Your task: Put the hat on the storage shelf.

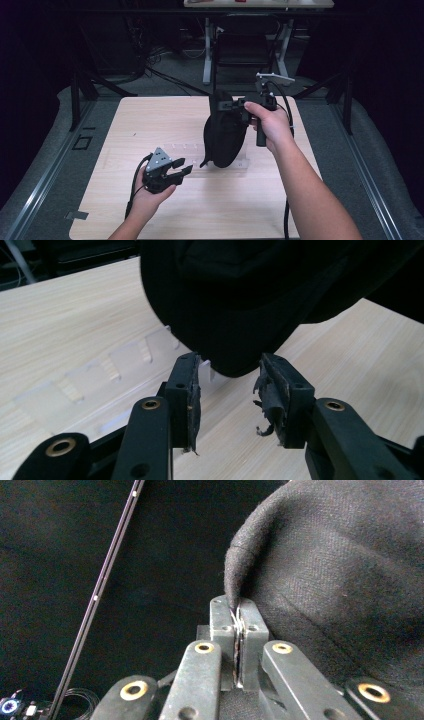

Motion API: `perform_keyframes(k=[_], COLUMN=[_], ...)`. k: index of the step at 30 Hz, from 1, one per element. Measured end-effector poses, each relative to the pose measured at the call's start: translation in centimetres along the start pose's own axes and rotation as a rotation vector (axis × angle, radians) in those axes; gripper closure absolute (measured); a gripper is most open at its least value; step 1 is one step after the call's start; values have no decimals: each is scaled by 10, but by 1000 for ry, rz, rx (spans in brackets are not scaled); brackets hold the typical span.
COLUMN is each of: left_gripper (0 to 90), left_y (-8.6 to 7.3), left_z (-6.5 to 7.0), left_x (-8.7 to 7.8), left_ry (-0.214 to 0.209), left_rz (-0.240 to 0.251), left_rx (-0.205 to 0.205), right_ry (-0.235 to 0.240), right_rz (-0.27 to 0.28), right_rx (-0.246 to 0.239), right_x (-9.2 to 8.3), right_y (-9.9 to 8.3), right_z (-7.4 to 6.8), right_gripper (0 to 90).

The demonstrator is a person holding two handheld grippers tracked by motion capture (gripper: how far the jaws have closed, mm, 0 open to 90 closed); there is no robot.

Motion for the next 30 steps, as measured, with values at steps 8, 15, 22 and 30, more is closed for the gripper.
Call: perform_keyframes(k=[8, 15, 22, 30], left_gripper=[633, 660, 700, 764], left_y=[10, 17, 19, 23], left_z=[13, 20, 26, 29], left_x=[8, 14, 14, 20], left_ry=[-12, -14, -26, 2], left_rz=[0, -2, 5, -6], left_rx=[28, 44, 60, 83], right_ry=[0, 3, 0, 2], right_rz=[5, 13, 19, 22], right_rx=[0, 4, 6, 7], right_x=[0, 2, 1, 2], right_y=[0, 1, 1, 1], right_z=[0, 0, 0, 0], right_gripper=[885, 885, 885, 884])
Point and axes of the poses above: each handheld gripper's, and its own axes: x roughly forward along the jaws, y roughly out of its top, z roughly to its right, the point moved 2 cm from there along x, roughly forward along the jaws, and after that the axes turned 4 degrees about -z, right-handed, at the moved point
